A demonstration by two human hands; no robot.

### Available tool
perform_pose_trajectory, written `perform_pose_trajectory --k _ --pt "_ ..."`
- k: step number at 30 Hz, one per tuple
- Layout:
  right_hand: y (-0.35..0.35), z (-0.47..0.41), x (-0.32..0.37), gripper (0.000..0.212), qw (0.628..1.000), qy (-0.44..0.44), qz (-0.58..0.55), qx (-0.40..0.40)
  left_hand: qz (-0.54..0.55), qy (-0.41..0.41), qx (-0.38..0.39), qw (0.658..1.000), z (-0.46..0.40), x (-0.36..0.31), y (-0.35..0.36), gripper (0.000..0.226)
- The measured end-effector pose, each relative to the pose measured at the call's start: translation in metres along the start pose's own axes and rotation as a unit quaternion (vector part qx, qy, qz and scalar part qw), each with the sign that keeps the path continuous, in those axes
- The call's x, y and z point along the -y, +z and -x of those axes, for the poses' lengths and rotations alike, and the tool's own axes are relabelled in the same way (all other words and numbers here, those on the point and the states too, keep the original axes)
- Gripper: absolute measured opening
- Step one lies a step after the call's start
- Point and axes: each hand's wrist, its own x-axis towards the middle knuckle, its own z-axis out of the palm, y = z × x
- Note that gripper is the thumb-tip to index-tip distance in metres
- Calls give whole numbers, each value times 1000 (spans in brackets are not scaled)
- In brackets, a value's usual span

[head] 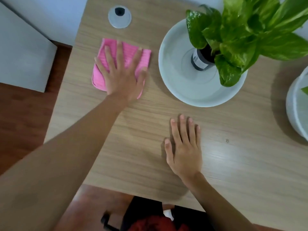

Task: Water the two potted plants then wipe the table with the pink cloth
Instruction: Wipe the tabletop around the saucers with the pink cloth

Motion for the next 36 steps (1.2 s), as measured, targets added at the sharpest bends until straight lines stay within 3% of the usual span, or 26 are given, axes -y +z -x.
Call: perform_pose_trajectory --k 7,13,17,21,28,36 --pt "5 -2 -2 60 1000 -9 -21 -14 -10 -11 4 1000 -53 -16 -12 64" --pt "7 1 -4 58 997 -7 -54 -47 -20 8 16 1000 -4 -23 -2 65" --pt "0 4 -7 55 987 2 -140 -80 -2 6 23 1000 45 -35 11 66" --pt "-13 36 -37 55 971 80 -185 -127 -17 21 26 999 96 -50 28 68" --pt "-26 119 -143 54 957 225 -118 -138 -13 78 34 996 164 -103 45 67" --pt "-55 137 -228 57 935 325 -70 -124 -25 175 51 983 217 -196 63 65"
